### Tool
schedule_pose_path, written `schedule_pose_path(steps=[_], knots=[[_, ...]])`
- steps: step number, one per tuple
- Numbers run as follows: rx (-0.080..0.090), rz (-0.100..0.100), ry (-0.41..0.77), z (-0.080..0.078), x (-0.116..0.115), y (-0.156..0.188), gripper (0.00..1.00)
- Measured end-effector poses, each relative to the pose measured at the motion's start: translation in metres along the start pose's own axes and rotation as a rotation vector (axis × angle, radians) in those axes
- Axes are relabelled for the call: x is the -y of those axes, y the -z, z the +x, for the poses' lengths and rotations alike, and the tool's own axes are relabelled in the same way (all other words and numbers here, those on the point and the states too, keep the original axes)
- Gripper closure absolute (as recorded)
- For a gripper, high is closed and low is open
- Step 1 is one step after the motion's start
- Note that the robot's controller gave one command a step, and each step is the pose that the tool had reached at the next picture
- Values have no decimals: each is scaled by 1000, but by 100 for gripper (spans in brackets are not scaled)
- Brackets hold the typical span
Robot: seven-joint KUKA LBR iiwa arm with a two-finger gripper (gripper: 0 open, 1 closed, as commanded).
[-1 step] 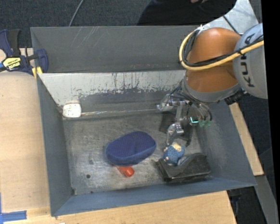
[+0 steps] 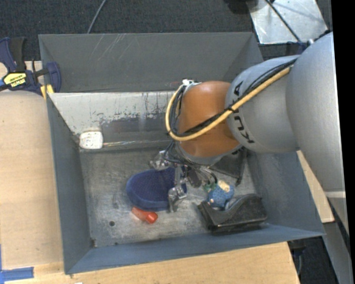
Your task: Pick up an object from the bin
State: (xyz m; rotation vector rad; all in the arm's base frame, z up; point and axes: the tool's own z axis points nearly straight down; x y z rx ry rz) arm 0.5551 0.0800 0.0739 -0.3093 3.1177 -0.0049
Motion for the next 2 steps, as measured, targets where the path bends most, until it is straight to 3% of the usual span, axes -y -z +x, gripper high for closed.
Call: schedule_pose_path(steps=[1,2], knots=[[4,-1,-3,-1,1,2,100],[3,-3,22,7,-10,133,100]])
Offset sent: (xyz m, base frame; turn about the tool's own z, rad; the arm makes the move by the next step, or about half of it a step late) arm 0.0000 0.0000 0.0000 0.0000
